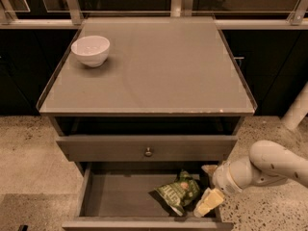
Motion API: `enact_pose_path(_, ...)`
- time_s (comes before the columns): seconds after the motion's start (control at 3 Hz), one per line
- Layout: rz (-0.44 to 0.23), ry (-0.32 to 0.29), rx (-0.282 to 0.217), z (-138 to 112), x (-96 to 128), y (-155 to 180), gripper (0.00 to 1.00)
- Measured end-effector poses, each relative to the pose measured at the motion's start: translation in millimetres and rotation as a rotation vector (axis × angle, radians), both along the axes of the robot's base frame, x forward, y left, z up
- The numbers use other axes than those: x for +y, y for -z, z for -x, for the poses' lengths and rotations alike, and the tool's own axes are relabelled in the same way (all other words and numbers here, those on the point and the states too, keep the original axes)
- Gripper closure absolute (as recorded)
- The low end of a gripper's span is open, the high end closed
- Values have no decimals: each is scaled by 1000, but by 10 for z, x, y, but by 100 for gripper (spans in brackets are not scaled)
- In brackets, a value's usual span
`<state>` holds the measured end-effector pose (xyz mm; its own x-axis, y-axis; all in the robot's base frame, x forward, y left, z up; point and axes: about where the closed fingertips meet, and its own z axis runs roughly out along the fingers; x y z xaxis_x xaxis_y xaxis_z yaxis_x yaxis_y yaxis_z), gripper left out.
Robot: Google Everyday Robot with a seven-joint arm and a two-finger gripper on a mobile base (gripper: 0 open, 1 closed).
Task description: Pick green jalapeno chip bag from middle drawer and place on counter
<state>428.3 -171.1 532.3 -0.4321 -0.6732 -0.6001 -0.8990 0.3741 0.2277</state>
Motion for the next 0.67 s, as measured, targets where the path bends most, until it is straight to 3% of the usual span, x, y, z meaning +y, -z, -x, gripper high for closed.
enact_pose_path(0.33,-59,80,-18,-24,1,137,0)
enact_pose_path(0.67,-110,163,-73,-106,81,372,0)
